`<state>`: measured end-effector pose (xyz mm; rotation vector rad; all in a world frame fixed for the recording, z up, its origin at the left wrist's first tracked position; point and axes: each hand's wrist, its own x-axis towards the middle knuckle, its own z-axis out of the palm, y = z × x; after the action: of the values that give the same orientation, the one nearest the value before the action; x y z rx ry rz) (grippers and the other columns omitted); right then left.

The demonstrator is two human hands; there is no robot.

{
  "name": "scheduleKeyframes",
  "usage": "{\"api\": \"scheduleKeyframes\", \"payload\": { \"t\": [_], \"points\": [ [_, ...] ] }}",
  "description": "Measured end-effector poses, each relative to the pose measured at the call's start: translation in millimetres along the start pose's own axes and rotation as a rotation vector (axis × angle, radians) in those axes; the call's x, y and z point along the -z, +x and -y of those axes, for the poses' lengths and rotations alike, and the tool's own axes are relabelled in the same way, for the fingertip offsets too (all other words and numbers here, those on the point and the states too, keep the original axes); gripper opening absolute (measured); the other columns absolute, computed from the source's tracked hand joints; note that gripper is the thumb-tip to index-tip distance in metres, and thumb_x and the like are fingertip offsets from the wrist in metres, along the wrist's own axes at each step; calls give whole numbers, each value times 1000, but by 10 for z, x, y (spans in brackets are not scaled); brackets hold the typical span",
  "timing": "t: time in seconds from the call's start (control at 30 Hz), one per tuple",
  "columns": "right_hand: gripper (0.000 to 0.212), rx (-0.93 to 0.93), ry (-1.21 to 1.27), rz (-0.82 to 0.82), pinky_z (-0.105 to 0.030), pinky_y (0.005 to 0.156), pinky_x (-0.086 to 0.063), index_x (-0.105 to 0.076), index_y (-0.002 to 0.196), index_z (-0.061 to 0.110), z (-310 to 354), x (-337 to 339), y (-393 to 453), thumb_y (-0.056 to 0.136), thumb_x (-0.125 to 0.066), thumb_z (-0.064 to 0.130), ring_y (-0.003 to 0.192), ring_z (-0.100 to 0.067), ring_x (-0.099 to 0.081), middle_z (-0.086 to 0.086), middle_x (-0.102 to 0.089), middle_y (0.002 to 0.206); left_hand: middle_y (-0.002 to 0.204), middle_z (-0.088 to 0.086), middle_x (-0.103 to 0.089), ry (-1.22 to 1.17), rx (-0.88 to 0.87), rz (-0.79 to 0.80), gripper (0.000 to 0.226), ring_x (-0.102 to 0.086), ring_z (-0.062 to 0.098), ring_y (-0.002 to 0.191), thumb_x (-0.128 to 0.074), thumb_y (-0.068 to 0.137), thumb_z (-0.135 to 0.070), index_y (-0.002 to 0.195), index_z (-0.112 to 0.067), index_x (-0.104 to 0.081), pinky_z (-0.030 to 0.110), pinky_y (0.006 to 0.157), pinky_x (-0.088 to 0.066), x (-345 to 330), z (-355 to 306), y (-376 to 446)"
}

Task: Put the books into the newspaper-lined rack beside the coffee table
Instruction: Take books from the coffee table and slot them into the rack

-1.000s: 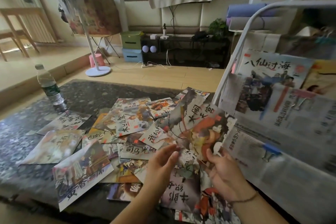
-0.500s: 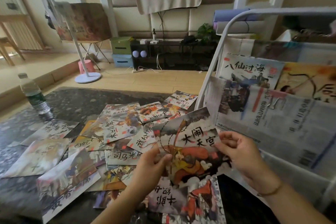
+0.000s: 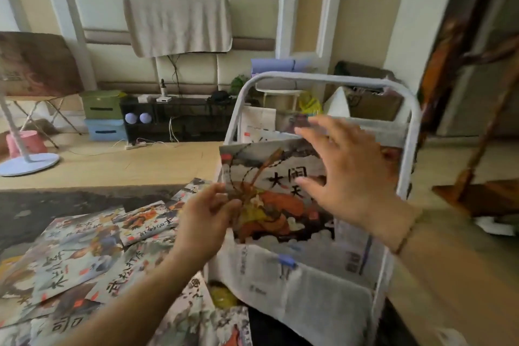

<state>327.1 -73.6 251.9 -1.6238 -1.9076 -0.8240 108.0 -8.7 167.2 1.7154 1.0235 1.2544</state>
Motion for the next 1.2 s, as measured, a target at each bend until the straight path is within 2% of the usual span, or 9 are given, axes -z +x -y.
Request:
{"api": "scheduleKeyframes", "payload": {
  "t": [0.13,0.33,0.47,0.63,0.77,0.87,1.0,1.1,1.2],
  "points": [
    [70,52,-264,-31,-50,94,-37,-45,138,23,-408,327,434,78,-68,51,111,-31,-55,-4,-59,124,95,0,-74,-96,-117,62,12,-73,10,87,-63,92,-15,97,-26,-60,32,70,-61,-451,-487,553],
    [58,4,-406,-64,-45,88,-36,-46,134,22,-915,419,657,83,-68,40,102,-31,-57,-6,-58,117,101,-1,-69,-111,-153,-14,24,-69,10,89,-71,88,-18,110,-17,-60,25,67,-61,-1062,-786,1060],
    [56,-30,-418,-33,-46,90,-36,-46,134,21,-1108,260,584,85,-67,38,103,-30,-57,-6,-59,118,106,-6,-65,-20,-157,7,28,-65,6,95,-69,89,-15,114,-20,-58,23,77,-58,-1317,-718,1122],
    [53,-59,-445,29,-47,95,-35,-45,134,22,-1152,24,463,87,-63,38,112,-29,-55,-5,-59,124,107,-8,-65,193,-186,89,30,-61,-2,86,-66,92,-20,122,-18,-61,18,71,-56,-1371,-576,1063],
    [49,-95,-472,43,-49,95,-36,-49,130,21,-1116,-84,354,86,-64,35,107,-30,-58,-6,-62,117,103,-9,-66,371,-198,145,30,-63,11,95,-63,90,-34,119,-25,-67,40,85,-57,-1387,-454,1019],
    [45,-103,-494,47,-48,92,-39,-52,127,19,-1073,-190,226,85,-64,32,100,-31,-59,-6,-63,111,101,-14,-69,449,-160,155,35,-64,14,98,-53,82,-46,111,-34,-68,50,98,-46,-1391,-379,991],
    [40,-94,-552,95,-48,87,-38,-57,121,16,-1033,-260,64,84,-65,31,101,-33,-53,-9,-57,114,107,-14,-69,624,-140,139,27,-57,14,109,-52,94,-42,114,-34,-67,55,110,-21,-1369,-339,941],
    [29,-72,-602,166,-49,91,-35,-61,112,15,-992,-303,-44,86,-61,28,101,-32,-50,-8,-56,113,101,-14,-70,640,-130,147,26,-58,14,107,-49,95,-44,109,-33,-69,55,111,-16,-1365,-313,910],
    [31,-89,-589,196,-49,95,-34,-59,117,16,-969,-332,-71,87,-59,25,104,-31,-51,-6,-58,113,99,-13,-71,635,-118,152,26,-59,15,105,-48,96,-44,107,-32,-69,55,112,-14,-1371,-315,909]
  ]
}}
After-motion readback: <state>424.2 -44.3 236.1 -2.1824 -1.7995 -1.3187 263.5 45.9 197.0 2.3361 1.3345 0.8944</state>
